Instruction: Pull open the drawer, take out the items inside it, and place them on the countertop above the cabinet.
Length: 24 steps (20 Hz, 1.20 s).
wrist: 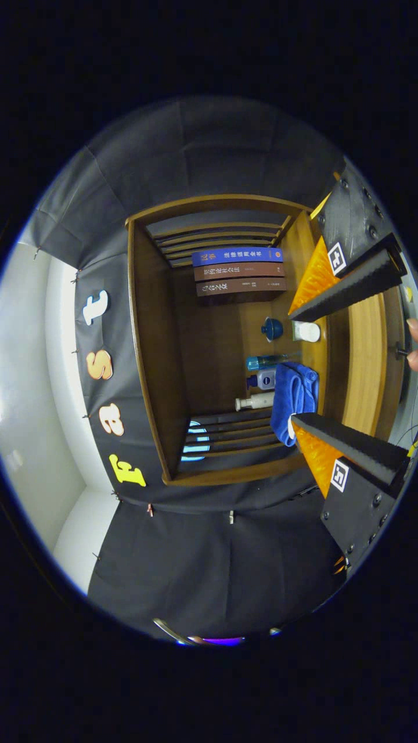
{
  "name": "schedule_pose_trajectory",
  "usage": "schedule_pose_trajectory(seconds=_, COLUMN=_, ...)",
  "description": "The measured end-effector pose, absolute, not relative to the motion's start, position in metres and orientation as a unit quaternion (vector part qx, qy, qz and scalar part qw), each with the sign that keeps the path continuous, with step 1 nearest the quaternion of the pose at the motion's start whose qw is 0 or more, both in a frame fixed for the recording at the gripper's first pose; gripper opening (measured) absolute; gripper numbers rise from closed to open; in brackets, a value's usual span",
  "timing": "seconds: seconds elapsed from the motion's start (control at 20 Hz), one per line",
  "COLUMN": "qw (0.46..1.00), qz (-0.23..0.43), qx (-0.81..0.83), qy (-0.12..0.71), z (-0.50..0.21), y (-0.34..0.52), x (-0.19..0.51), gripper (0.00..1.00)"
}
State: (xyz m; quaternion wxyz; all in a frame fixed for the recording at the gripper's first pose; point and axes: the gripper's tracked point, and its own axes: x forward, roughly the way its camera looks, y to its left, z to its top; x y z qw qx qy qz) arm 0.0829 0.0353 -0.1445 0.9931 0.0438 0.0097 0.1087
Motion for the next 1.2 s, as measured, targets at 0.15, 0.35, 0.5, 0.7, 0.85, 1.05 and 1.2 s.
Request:
schedule_pose_trajectory(seconds=0.15, qw=0.995, qz=0.094, qx=0.024, qy=0.011, z=-0.184, y=0.037, x=0.058, gripper=0.99)
schedule_pose_trajectory(seconds=0.35, qw=0.995, qz=0.079, qx=0.008, qy=0.055, z=-0.251, y=0.038, x=0.043, gripper=1.00)
schedule_pose_trajectory(seconds=0.5, qw=0.993, qz=0.063, qx=0.023, qy=0.093, z=-0.292, y=0.032, x=0.042, gripper=1.00)
schedule_pose_trajectory(seconds=0.7, qw=0.991, qz=0.049, qx=0.015, qy=0.120, z=-0.322, y=0.025, x=0.046, gripper=0.99)
schedule_pose_trajectory(seconds=0.85, qw=0.991, qz=0.048, qx=0.006, qy=0.125, z=-0.330, y=0.024, x=0.051, gripper=1.00)
schedule_pose_trajectory(seconds=1.05, qw=0.991, qz=0.036, qx=-0.011, qy=0.125, z=-0.332, y=0.021, x=0.053, gripper=0.99)
schedule_pose_trajectory(seconds=1.2, qw=0.992, qz=0.028, qx=-0.009, qy=0.125, z=-0.329, y=0.020, x=0.055, gripper=0.98)
